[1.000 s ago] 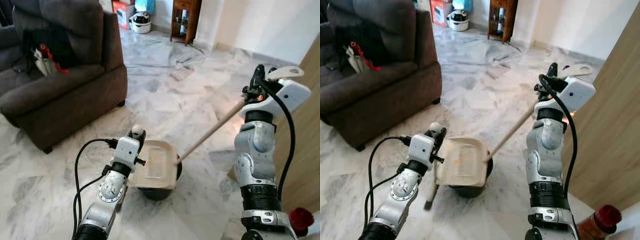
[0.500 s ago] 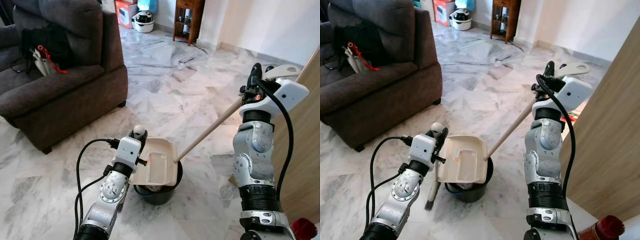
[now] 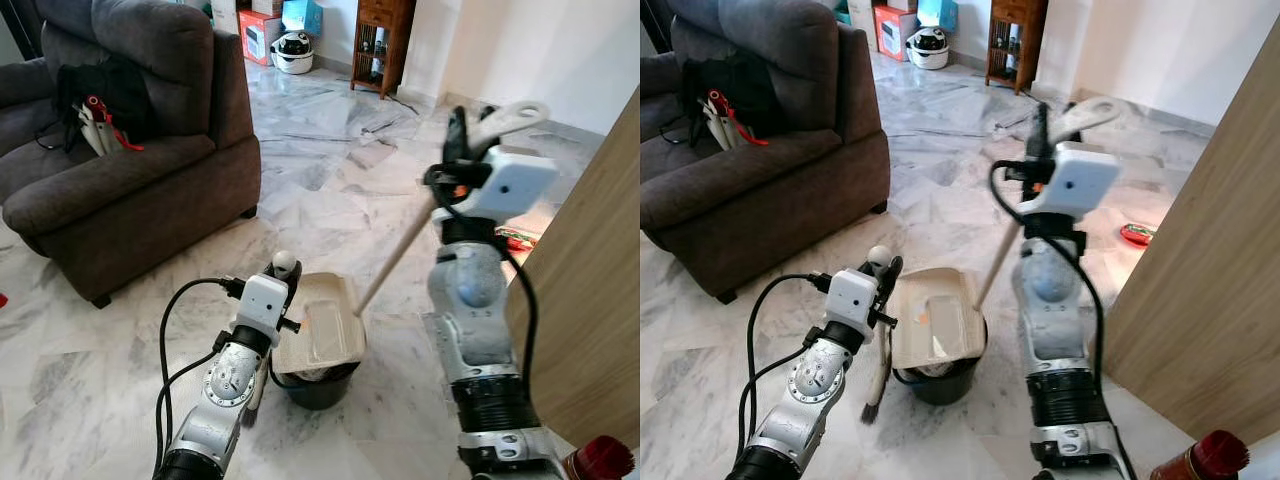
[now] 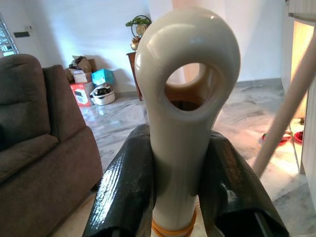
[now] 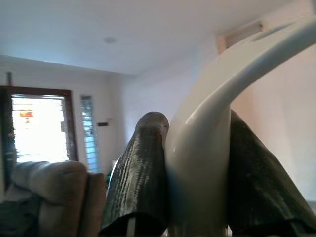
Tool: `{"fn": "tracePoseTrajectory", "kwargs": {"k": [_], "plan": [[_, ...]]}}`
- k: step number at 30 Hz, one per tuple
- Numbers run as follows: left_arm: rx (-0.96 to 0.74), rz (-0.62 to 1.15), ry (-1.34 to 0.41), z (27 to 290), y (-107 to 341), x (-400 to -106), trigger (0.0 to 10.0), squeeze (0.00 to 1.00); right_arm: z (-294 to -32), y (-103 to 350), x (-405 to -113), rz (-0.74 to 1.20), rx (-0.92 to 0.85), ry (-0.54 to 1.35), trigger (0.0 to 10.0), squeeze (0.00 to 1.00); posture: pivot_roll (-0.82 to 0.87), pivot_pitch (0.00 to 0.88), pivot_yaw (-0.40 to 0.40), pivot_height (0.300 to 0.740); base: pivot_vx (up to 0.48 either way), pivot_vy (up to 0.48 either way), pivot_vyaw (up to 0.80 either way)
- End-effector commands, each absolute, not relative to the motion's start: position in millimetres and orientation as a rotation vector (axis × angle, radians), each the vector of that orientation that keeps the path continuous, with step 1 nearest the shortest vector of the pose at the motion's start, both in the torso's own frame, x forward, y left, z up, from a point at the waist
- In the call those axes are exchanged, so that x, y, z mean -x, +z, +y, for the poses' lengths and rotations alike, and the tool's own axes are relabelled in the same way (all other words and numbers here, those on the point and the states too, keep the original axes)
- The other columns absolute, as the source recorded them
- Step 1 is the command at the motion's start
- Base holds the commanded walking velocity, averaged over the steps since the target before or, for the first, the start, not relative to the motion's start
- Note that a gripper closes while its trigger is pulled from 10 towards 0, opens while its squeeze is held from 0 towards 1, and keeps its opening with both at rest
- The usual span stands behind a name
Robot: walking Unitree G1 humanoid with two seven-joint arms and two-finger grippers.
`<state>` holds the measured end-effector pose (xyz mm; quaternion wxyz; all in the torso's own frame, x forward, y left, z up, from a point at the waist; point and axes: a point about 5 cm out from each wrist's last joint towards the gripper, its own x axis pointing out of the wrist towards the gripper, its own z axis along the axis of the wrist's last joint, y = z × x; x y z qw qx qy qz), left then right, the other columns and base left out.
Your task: Sweep floor
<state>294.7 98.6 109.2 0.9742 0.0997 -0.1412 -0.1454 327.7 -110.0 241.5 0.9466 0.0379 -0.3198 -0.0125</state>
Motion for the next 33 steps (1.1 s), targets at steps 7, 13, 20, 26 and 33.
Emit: {"fn": "tracePoseTrajectory", "kwargs": {"k": [7, 13, 20, 26, 33], "plan": [[-0.206, -0.364, -0.303, 95.2, 124.4, -295.5, 10.0, 0.0, -91.3, 260.3, -313.4, -0.781, -0.007, 0.046, 10.0, 0.0, 0.03, 0.0, -0.014, 0.74, 0.0, 0.0, 0.0], [-0.203, -0.361, -0.304, 94.3, 123.4, -295.2, 10.0, 0.0, -83.6, 259.9, -310.0, -0.797, 0.059, 0.092, 10.0, 0.0, 0.03, 0.0, -0.017, 0.74, 0.0, 0.0, 0.0], [-0.202, -0.358, -0.303, 93.9, 122.6, -294.6, 10.0, 0.0, -84.5, 254.9, -314.4, -0.754, 0.109, 0.055, 10.0, 0.0, 0.03, 0.0, -0.019, 0.74, 0.0, 0.0, 0.0], [-0.202, -0.357, -0.303, 94.0, 122.4, -294.6, 10.0, 0.0, -83.9, 262.1, -309.7, -0.813, 0.106, 0.053, 10.0, 0.0, 0.03, 0.0, -0.02, 0.74, 0.0, 0.0, 0.0], [-0.201, -0.358, -0.303, 94.2, 122.3, -294.5, 10.0, 0.0, -80.2, 267.9, -303.6, -0.865, 0.089, 0.055, 10.0, 0.0, 0.03, 0.0, -0.019, 0.74, 0.0, 0.0, 0.0]]}}
